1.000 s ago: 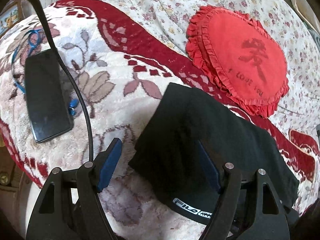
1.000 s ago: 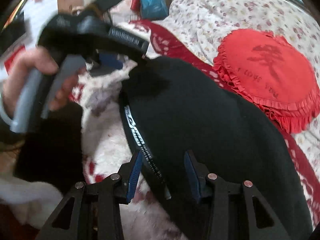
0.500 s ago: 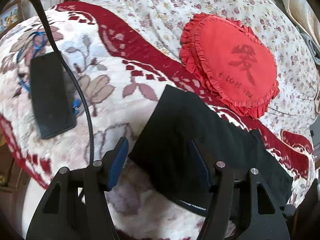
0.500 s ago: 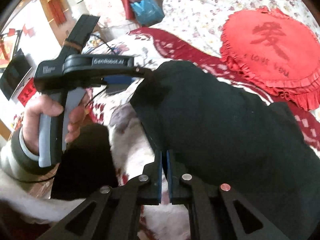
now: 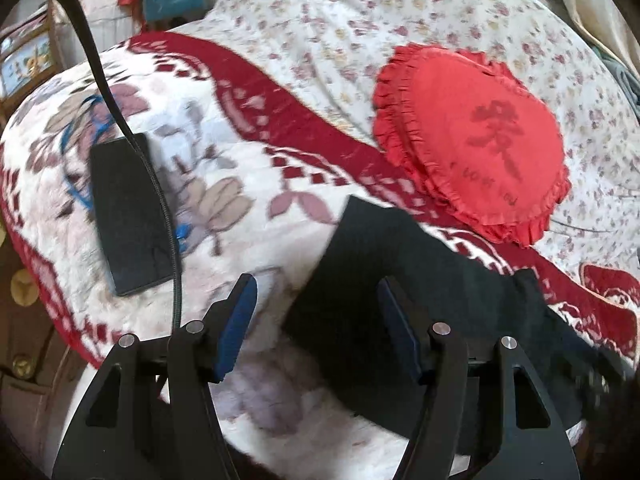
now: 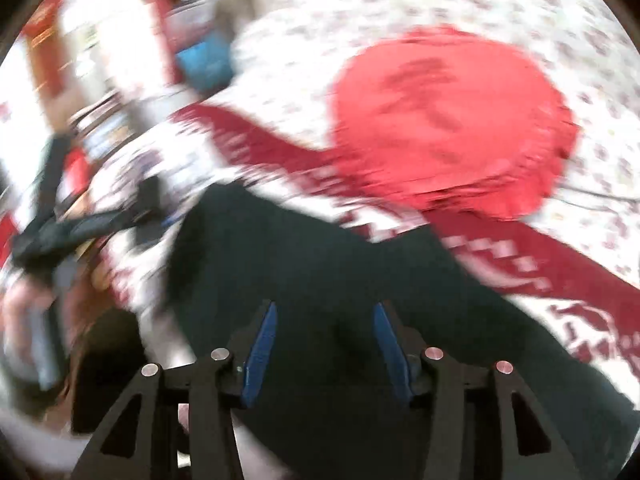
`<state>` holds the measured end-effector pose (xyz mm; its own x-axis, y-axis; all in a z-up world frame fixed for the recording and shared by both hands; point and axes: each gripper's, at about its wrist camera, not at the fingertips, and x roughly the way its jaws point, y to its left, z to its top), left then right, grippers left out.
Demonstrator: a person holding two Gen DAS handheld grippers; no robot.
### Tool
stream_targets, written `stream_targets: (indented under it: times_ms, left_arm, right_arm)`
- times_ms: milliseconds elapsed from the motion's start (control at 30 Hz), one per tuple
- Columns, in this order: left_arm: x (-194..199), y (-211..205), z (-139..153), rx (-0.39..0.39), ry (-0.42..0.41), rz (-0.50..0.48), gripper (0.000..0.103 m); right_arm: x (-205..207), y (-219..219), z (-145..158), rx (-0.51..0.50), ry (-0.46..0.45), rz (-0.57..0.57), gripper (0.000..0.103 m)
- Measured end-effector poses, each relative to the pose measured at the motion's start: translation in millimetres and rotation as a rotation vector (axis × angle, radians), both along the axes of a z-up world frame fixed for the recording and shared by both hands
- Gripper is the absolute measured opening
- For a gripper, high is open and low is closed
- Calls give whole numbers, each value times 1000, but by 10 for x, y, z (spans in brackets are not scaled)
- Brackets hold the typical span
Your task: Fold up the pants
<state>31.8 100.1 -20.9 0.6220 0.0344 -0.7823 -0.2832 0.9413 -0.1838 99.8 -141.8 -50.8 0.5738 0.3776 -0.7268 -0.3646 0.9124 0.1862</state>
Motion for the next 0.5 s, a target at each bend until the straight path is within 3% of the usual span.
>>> stream_targets:
  times_ms: [233,367,500]
  left_arm:
    - [305,-369,-246,34,59,-73,63]
    - [441,-375,-434,70,102,-56,63]
    - [491,-322,-492,72,111,-44,67]
  right_arm:
    - [572,-17,-321,-37,79,-65,30]
    - [862,-128,-585,-50,134,-147,27]
    - [1033,-172,-600,-44,106,-174,24]
